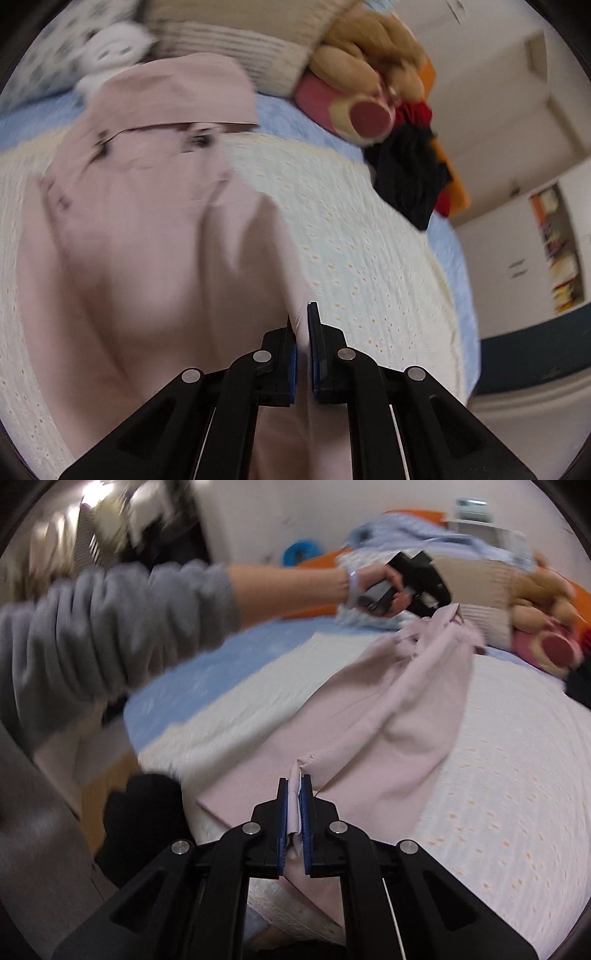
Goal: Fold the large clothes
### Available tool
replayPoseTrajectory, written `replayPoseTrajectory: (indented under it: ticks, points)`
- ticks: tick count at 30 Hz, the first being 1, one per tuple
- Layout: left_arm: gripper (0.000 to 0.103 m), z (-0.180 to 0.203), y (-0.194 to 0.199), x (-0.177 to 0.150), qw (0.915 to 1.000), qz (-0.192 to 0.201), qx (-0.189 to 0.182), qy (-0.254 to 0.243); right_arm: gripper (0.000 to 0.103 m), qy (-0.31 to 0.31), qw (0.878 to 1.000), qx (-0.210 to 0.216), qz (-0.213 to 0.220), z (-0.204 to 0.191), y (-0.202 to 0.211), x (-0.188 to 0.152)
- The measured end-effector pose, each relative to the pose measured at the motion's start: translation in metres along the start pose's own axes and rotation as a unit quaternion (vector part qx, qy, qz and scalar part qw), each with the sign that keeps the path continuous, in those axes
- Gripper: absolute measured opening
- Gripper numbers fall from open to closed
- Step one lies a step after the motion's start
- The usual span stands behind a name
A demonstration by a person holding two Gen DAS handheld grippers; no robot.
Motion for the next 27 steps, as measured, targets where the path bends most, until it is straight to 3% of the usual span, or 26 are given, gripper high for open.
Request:
replayPoseTrajectory:
  ticks: [7, 12, 14, 15, 16, 17, 18, 19, 23, 27]
  points:
    - [0.011, -0.093, -0.017, -0.013, 0.9986, 0.015, -0.03, 0.041, 0.007, 0.06, 0.99, -0.047, -0.116, -0.019, -0.07, -0.029]
    - [0.013, -0.125, -0.066, -0.027, 0.9984, -0.001, -0.028, 0.049, 0.007, 0.066, 0.984, -0.066, -0.154, -0.019, -0.094, -0.044]
    - [0.013, -0.125, -0.067, -0.027, 0.9988, 0.014, -0.029, 0.037, 0.01, 0.067, 0.982, -0.069, -0.164, -0.019, -0.102, -0.049]
    - [0.014, -0.124, -0.065, -0.026, 0.9988, 0.017, -0.029, 0.035, 0.013, 0.062, 0.983, -0.064, -0.16, -0.019, -0.1, -0.049]
    - [0.026, -0.122, -0.058, -0.026, 0.9989, 0.024, -0.026, 0.032, 0.017, 0.056, 0.984, -0.056, -0.159, -0.018, -0.097, -0.05]
    - [0.035, -0.119, -0.047, -0.025, 0.9988, 0.037, -0.018, 0.025, 0.037, 0.042, 0.986, -0.032, -0.159, -0.02, -0.092, -0.048]
    - [0.054, -0.112, -0.028, -0.023, 0.9981, 0.058, -0.01, 0.016, 0.058, 0.019, 0.989, -0.006, -0.149, -0.021, -0.083, -0.044]
    - [0.065, -0.105, -0.013, -0.023, 0.9972, 0.074, -0.01, 0.01, 0.064, 0.004, 0.991, 0.008, -0.133, -0.026, -0.071, -0.04]
    - [0.07, -0.065, 0.068, -0.033, 0.9923, 0.118, -0.019, -0.033, 0.065, -0.044, 0.996, 0.054, -0.061, -0.02, -0.031, -0.013]
    - [0.074, 0.009, 0.11, -0.079, 0.9843, 0.108, -0.08, -0.115, 0.063, -0.075, 0.997, 0.015, 0.013, 0.012, -0.007, 0.017]
Point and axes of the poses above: each gripper's, at about its wrist camera, not at the fingertips, and y roughly against the way its jaws point, z to its right, x to its top, the point moved 8 cm from there along -y, roughly the way its jaws point, and after that the axes turned 2 degrees about -y, right-handed, at the moved point
